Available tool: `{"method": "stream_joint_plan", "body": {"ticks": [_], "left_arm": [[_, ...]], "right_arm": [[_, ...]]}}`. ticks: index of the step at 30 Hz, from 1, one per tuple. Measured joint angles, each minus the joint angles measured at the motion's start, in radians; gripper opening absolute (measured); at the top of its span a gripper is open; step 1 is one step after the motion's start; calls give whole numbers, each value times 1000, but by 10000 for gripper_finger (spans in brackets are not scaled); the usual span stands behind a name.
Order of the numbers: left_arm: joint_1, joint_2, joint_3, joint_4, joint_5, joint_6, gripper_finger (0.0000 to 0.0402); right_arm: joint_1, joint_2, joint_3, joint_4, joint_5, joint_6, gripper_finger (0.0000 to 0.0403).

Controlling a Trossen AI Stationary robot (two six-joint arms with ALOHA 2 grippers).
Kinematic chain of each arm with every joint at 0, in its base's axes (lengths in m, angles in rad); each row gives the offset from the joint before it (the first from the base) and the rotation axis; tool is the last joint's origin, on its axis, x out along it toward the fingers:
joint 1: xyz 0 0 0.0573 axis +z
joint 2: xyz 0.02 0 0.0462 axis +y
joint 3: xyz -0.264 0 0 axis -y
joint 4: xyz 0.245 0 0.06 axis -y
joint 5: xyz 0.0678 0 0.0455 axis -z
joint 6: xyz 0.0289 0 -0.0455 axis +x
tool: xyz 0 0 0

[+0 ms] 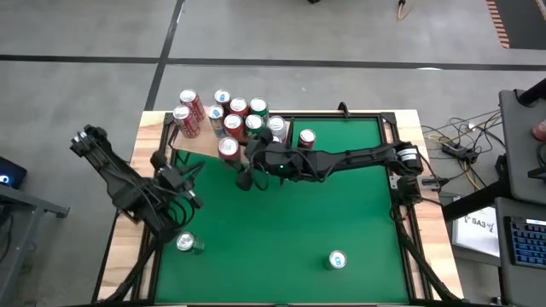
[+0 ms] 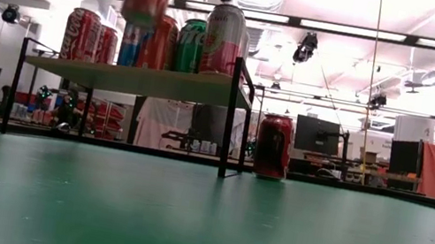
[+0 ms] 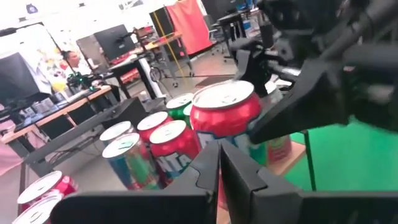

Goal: Place canned beverage on shelf
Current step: Put the red soda can on the shelf aligned with the other red soda can

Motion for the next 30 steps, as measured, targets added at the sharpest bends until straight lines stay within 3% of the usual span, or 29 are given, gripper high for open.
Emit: {"method": "stream_joint_plan", "body": {"ticks": [3, 7, 19, 25, 30], "left_arm": [[14, -20, -32, 11, 0, -7, 0], [29, -29, -95, 62, 40, -7, 0], [34, 10, -301, 472, 116, 200, 0], [37, 27, -297, 568, 28, 197, 2], [37, 26, -252, 577, 26, 215, 51]], "right_arm": [[0, 15, 0, -2, 79, 10, 273], [-2, 32, 2, 4, 96, 38, 273], [2, 59, 6, 16, 101, 32, 273], [17, 42, 5, -4, 96, 27, 273], [49, 30, 3, -7, 98, -5, 273]]}}
